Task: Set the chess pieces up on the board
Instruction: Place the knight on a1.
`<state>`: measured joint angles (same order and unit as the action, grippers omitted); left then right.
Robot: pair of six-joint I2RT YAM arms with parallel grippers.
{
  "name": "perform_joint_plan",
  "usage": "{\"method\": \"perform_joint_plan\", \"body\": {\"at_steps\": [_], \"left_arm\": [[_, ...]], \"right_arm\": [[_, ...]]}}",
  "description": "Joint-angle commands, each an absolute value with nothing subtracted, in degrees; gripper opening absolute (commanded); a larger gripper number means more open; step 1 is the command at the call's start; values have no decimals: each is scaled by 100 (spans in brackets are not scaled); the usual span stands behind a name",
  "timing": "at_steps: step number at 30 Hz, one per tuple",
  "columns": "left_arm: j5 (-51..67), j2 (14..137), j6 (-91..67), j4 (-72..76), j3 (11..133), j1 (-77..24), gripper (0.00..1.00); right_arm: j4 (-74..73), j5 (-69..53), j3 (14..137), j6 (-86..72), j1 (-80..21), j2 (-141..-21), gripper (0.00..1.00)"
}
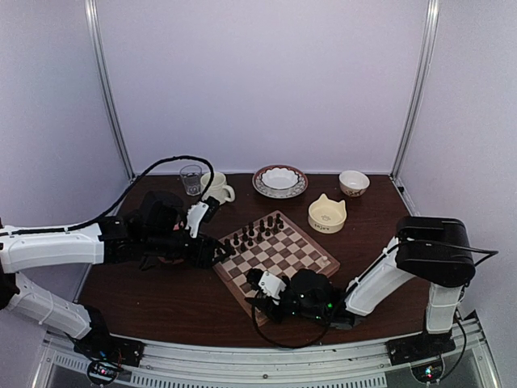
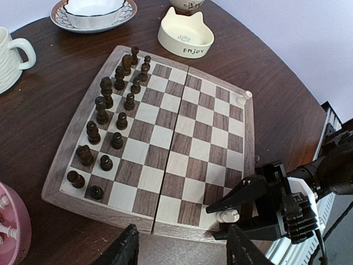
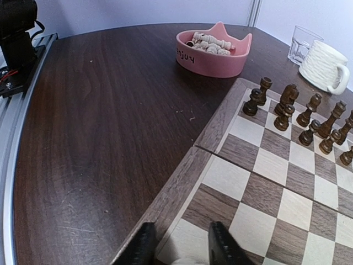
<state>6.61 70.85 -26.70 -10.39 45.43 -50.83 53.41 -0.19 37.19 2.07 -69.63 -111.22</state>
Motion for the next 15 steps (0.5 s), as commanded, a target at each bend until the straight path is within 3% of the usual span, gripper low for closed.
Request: {"method": "perform_joint_plan", "body": {"at_steps": [1, 15], "left_arm": [[640, 7167, -2638, -895, 4737, -5045, 55], [626, 7190, -2628, -929, 4764, -5047, 55]], "right_arm": [[5239, 78, 3776, 239, -6922, -11014, 41], [4760, 75, 3754, 364, -6921, -10420, 54]]}}
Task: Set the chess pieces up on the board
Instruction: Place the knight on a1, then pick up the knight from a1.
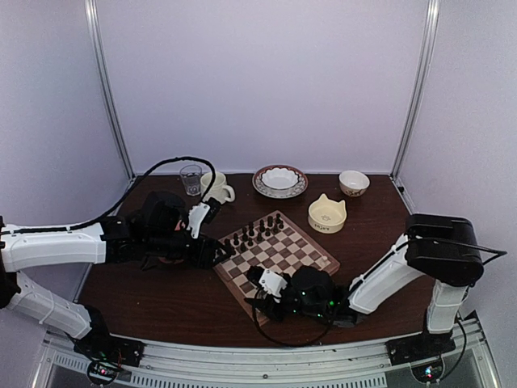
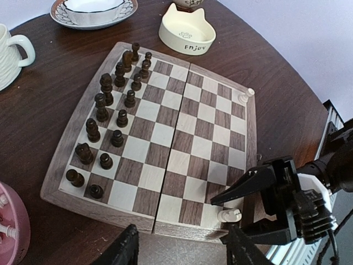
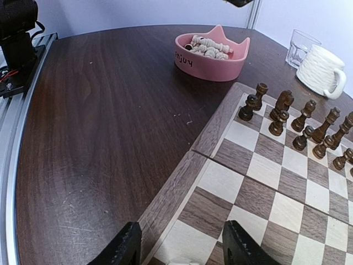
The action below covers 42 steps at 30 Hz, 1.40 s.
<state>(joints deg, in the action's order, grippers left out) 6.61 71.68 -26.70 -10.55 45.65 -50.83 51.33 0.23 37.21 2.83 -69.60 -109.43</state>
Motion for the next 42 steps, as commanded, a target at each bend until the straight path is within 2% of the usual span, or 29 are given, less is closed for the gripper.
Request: {"method": "perform_joint_plan", "body": {"at_steps": [1, 4, 6, 7, 11, 16, 20, 23, 29, 42], "left_arm": [[600, 7175, -2624, -933, 4768, -5048, 55], [472, 7082, -2607, -968, 4732, -5044, 55], [366, 6983, -2597, -969, 4697, -5044, 55], [318, 6934, -2587, -974, 4682, -5046, 55], [92, 6803, -2523, -1098, 4680, -5045, 55], [-519, 6601, -2496, -1179, 4602, -5041, 55], [-1175, 6361, -2482, -1263, 4485, -5036, 57], [-1668, 6195, -2586, -1341, 4368, -4920, 62], [-1838, 6014, -2882, -1467, 4163, -4284, 64], [-2256, 5900, -2962, -1507, 4026, -4157, 65]], "right_arm": [[4581, 62, 3767, 372, -6925, -10278, 55], [4328, 16, 3657, 412, -6934, -9815, 58], [4151, -136, 3574, 464, -6943, -9504, 68], [3931, -207, 3595, 505, -6939, -9345, 70], [2741, 16, 4028, 353, -6960, -8852, 71], [169, 795, 5234, -249, -6958, -8747, 72], [-932, 878, 5718, -575, -6926, -8684, 74], [-1544, 752, 6056, -808, -6871, -8761, 72], [-2415, 308, 6683, -1098, -6808, -9290, 66], [-2363, -361, 6984, -1165, -6756, -10124, 55]]}}
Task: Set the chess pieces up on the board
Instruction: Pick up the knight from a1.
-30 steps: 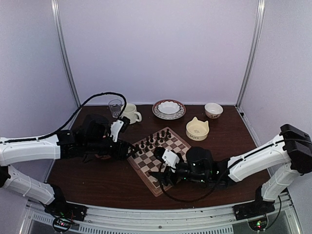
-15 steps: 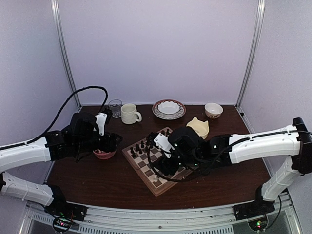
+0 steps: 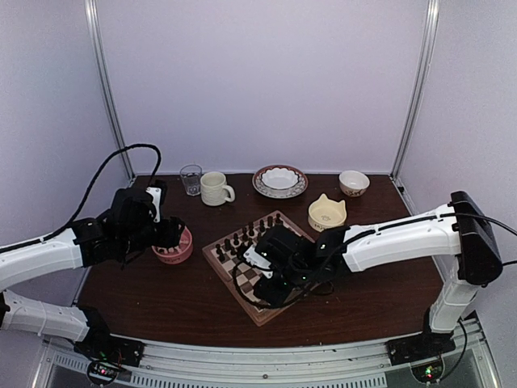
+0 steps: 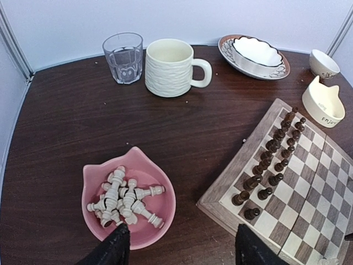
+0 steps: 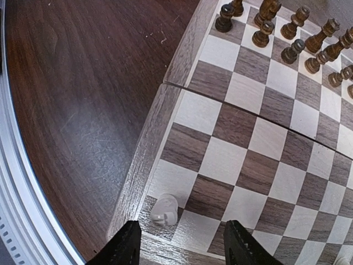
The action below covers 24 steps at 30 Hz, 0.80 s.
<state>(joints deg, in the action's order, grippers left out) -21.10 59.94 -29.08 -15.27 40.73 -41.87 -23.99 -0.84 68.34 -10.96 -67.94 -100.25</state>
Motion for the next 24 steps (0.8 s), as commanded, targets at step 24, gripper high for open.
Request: {"method": "perform_joint_plan", "body": {"at_steps": [24], "left_arm": [[-1945, 5922, -2954, -1461, 4044, -4157, 65]], "right_arm": [[-2311, -401, 7185, -1099, -6739, -10514, 23]]}}
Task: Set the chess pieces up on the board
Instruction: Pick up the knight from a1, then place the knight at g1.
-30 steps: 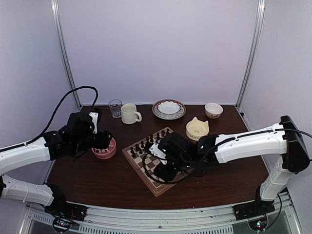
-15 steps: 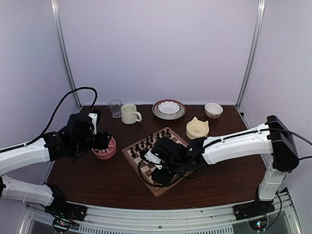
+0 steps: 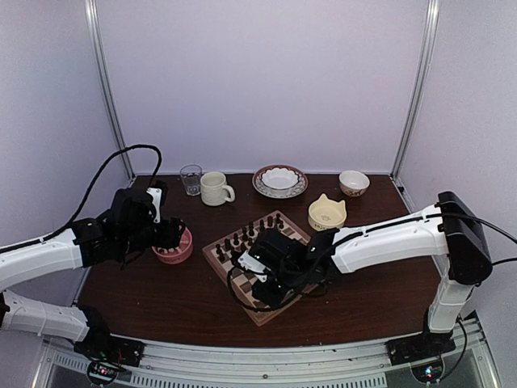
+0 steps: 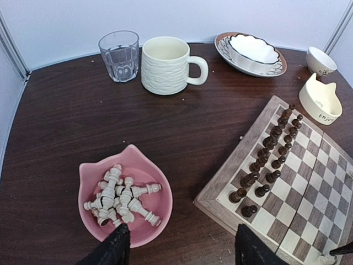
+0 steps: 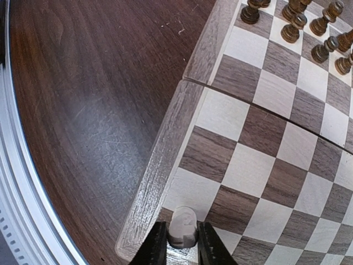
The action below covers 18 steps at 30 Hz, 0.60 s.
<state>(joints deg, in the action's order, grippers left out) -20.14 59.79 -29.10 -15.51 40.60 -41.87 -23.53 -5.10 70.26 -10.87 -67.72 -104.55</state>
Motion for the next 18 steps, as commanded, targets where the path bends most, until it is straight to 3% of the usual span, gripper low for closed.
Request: {"method": "perform_joint_plan", "body": {"at_steps": [1, 8, 18], "left_arm": [[-1949, 5925, -2953, -1458, 4047, -4156, 65], [-1932, 5940, -2944, -1463, 4058, -4157, 65], [-1950, 5869, -2962, -1451, 4021, -4157, 65]], "right_arm": [[-2325, -397, 7181, -1099, -6739, -10516, 20], [-2187, -291, 7004, -1116, -6737, -10231, 12], [-2185, -27, 6548, -1157, -6449, -9594, 11]]}}
